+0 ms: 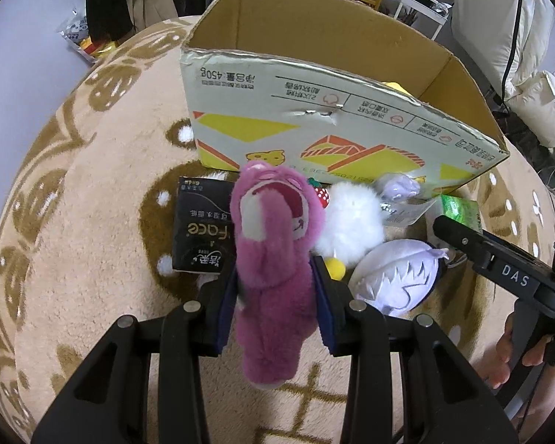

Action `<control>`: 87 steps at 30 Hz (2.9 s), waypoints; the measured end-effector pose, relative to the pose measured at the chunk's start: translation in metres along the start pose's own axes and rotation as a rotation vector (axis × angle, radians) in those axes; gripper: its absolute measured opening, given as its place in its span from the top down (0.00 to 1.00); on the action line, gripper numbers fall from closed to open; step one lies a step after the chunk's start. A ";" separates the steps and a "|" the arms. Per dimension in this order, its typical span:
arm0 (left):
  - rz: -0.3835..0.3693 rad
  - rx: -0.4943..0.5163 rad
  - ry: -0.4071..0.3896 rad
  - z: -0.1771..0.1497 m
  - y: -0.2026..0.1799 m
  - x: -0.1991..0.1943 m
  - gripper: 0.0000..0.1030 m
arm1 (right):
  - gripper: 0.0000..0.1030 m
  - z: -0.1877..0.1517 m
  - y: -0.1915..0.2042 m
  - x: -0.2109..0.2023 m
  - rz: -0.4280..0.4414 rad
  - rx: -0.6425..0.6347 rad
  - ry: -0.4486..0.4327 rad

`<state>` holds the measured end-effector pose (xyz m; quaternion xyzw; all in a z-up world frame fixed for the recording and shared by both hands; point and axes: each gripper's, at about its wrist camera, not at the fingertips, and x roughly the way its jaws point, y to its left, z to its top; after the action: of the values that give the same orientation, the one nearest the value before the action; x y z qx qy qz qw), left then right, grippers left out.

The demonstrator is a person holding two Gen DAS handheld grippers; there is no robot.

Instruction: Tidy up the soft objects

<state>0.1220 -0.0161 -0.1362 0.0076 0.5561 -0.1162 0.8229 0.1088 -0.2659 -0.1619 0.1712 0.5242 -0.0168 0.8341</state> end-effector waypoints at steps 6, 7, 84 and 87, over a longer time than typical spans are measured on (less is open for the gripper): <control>0.023 -0.021 -0.051 -0.004 0.004 -0.013 0.65 | 0.24 -0.001 -0.001 -0.017 0.010 0.008 -0.059; 0.021 -0.025 -0.058 -0.004 0.006 -0.015 0.65 | 0.24 -0.002 -0.001 -0.021 0.011 0.006 -0.070; 0.025 0.076 -0.701 0.067 -0.027 -0.137 0.64 | 0.24 0.046 0.049 -0.142 0.216 -0.156 -0.650; 0.028 0.082 -0.697 0.069 -0.028 -0.131 0.64 | 0.24 0.050 0.054 -0.141 0.219 -0.189 -0.656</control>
<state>0.1332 -0.0288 0.0136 0.0080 0.2366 -0.1228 0.9638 0.1000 -0.2514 -0.0033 0.1340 0.2064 0.0674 0.9669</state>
